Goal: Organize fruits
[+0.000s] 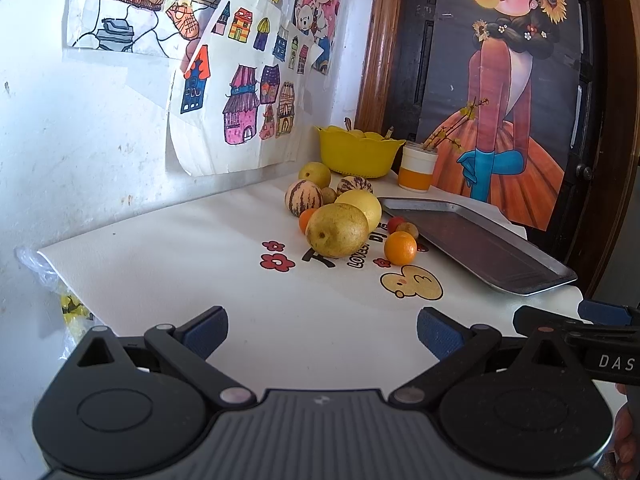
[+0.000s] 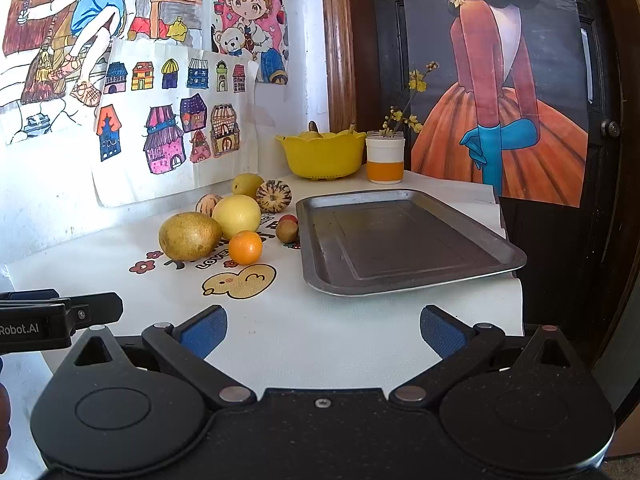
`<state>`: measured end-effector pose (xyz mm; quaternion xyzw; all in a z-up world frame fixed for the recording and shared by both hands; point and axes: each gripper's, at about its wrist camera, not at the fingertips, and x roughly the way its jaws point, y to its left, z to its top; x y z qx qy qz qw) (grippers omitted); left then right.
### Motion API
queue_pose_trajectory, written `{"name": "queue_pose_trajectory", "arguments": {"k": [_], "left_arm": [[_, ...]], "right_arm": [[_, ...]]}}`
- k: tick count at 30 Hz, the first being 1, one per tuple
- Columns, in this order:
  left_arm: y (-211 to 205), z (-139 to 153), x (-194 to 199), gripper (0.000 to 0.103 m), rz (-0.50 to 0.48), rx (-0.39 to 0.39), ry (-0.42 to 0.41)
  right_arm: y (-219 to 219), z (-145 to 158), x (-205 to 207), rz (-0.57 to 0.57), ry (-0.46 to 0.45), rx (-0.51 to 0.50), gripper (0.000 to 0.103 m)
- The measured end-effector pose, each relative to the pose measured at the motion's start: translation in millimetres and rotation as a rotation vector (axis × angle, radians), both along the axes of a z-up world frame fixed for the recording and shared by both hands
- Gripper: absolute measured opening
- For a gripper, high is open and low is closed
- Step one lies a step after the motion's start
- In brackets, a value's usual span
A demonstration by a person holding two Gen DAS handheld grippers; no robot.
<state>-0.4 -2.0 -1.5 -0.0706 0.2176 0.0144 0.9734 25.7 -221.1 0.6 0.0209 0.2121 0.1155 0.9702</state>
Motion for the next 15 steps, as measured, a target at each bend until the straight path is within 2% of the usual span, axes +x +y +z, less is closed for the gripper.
{"name": "queue_pose_trajectory", "arguments": {"k": [15], "left_arm": [[3.8, -1.0, 1.6, 0.103, -0.002, 0.003, 0.005]], "right_arm": [[0.3, 1.1, 0.4, 0.000, 0.002, -0.002, 0.102]]}}
